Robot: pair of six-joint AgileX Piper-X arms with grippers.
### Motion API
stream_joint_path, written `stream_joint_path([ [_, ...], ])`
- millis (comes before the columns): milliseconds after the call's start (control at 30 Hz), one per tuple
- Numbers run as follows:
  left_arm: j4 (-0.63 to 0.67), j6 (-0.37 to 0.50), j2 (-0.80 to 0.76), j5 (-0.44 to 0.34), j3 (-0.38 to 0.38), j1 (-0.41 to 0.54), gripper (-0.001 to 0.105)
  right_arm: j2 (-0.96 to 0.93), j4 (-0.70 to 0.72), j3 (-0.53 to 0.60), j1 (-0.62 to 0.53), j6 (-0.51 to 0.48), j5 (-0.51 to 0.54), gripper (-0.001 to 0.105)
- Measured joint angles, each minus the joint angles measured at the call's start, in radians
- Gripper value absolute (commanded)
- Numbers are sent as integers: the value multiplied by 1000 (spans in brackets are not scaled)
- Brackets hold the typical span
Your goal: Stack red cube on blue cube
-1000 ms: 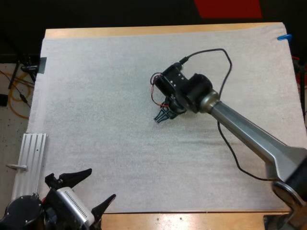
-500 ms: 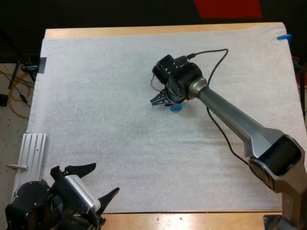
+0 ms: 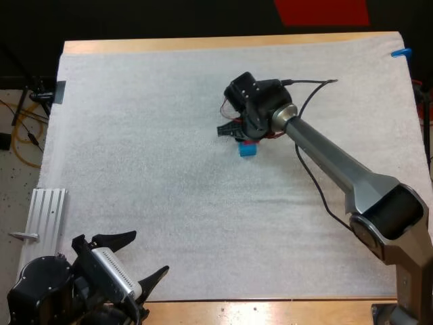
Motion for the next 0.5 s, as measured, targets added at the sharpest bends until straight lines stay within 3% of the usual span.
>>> stream_joint_path([
  [500,0,0,0,0,0,0,75,0,-23,0,-7,14,-56,31],
])
